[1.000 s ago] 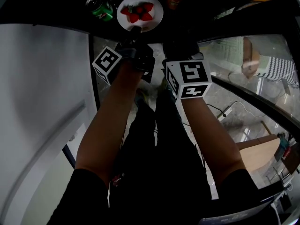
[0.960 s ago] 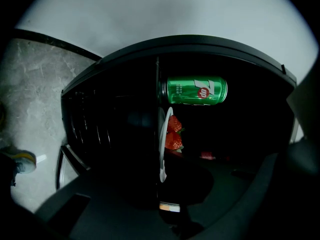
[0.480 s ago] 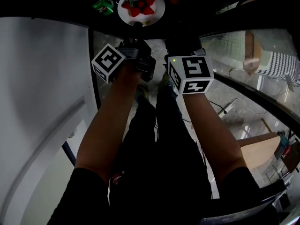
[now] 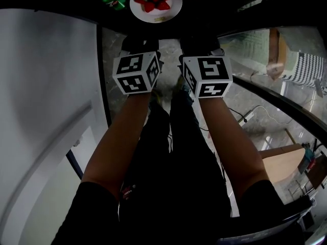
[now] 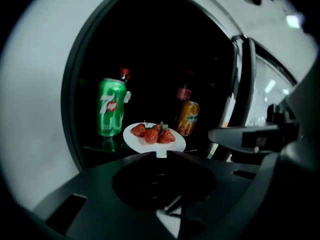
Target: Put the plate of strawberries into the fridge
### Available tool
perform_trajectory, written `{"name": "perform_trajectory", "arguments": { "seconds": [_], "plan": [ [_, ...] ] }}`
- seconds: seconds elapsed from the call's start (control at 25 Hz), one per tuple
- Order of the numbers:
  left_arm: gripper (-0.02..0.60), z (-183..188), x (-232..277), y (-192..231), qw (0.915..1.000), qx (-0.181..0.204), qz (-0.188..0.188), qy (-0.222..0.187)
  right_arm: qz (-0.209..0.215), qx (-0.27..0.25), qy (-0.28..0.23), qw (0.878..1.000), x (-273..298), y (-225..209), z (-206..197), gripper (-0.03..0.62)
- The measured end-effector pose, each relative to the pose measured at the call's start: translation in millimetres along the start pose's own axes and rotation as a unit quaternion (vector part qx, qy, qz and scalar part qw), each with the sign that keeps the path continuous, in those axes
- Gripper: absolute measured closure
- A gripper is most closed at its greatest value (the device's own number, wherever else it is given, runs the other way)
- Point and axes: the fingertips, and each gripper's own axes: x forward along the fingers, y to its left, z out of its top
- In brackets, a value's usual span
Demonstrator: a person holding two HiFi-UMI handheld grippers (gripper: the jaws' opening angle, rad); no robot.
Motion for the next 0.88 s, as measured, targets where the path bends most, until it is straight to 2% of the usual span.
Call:
{"name": "perform_trajectory", "arguments": {
  "seconds": [0.04,0.08,0.16,0.24,0.44,0.88],
  "plan": [
    [0.532,1,0,-4,0.9985,0.054,0.008,0.000,0.000,0.000,0.000,1.000,0,0,-1,0.588],
    [0.532,2,0,-9,0.9958,0.091,0.012,-0.002,0.000,0.000,0.001,1.000,0,0,-2,0.588],
    [0.532,1,2,-14,0.9918,0.126,0.018,-0.006,0.001,-0.001,0.003,1.000,0,0,-5,0.588],
    [0.532,-2,5,-14,0.9899,0.140,0.025,-0.006,0.001,-0.008,0.004,1.000,0,0,-7,0.588],
    [0.532,-6,5,-10,0.9907,0.129,0.040,-0.014,0.002,-0.009,0.006,1.000,-1,-1,-10,0.588],
    [0.532,-3,15,-6,0.9930,0.106,0.048,-0.020,0.006,-0.009,0.005,1.000,3,-6,-8,0.588]
  ]
}}
